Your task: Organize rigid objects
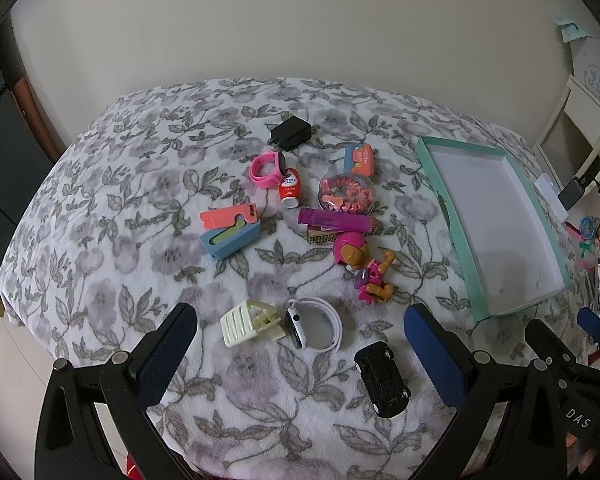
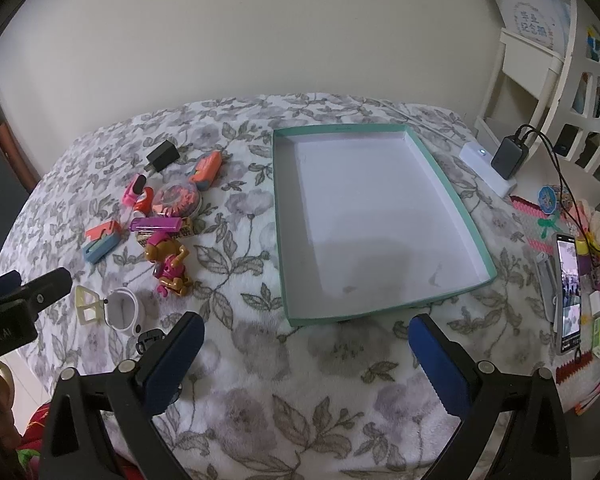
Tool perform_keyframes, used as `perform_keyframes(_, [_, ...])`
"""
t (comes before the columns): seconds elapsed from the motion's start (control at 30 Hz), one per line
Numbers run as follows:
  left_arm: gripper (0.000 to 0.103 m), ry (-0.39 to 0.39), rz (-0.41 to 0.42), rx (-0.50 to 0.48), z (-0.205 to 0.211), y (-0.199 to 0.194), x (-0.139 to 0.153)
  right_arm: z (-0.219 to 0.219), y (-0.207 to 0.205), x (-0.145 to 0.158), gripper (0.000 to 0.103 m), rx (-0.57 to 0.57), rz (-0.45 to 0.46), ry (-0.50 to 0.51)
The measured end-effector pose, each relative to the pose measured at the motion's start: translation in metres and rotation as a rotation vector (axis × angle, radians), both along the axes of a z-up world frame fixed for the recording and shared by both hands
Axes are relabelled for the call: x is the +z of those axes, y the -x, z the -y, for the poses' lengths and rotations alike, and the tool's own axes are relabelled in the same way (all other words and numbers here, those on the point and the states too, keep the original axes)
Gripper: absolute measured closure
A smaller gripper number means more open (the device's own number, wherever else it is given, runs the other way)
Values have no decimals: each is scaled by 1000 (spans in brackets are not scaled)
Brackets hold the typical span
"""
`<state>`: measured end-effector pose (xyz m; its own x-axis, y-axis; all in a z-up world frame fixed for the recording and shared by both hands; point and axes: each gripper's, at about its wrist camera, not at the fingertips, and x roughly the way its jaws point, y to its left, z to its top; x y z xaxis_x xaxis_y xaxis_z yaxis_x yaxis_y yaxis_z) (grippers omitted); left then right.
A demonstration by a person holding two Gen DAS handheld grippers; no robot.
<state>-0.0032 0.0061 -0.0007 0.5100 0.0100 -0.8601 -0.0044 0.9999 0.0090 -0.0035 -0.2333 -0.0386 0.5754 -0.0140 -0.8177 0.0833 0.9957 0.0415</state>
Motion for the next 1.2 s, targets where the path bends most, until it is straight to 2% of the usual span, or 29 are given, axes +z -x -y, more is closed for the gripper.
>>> perform_keyframes(0.13, [0,31,-22,22,-7,-4,-2,-2,-1,1,0,11,1,-9])
perform_keyframes(0.23, [0,44,-64,91,-25,-12,-10,-11,-6,0,0,51,-11,-49])
perform_keyframes(0.33, [0,78,-113,173,-51,-19,-24,-29,-15,-4,0,118,-39,-79])
perform_keyframes(0.4, [0,73,-144,231,-67,-24,-35,-43,-21,-9,0,160,-61,-88])
perform_keyframes(0.53, [0,107,-221,290,-87,-30,-60,-70,-31,-25,0,227,-126,-85])
perform_keyframes(0.67, [0,129,-275,279,-87,-36,-78,-92,-38,-47,0,286,-212,-63])
perform_keyframes(0.8, [0,105,-302,258,-80,-47,-90,-107,-41,-70,0,321,-287,-49])
perform_keyframes(1.0, [1,99,-305,237,-73,-61,-102,-126,-45,-95,0,359,-353,-10])
perform_keyframes(1.2, [3,99,-301,213,-60,-77,-112,-141,-46,-112,12,379,-382,37])
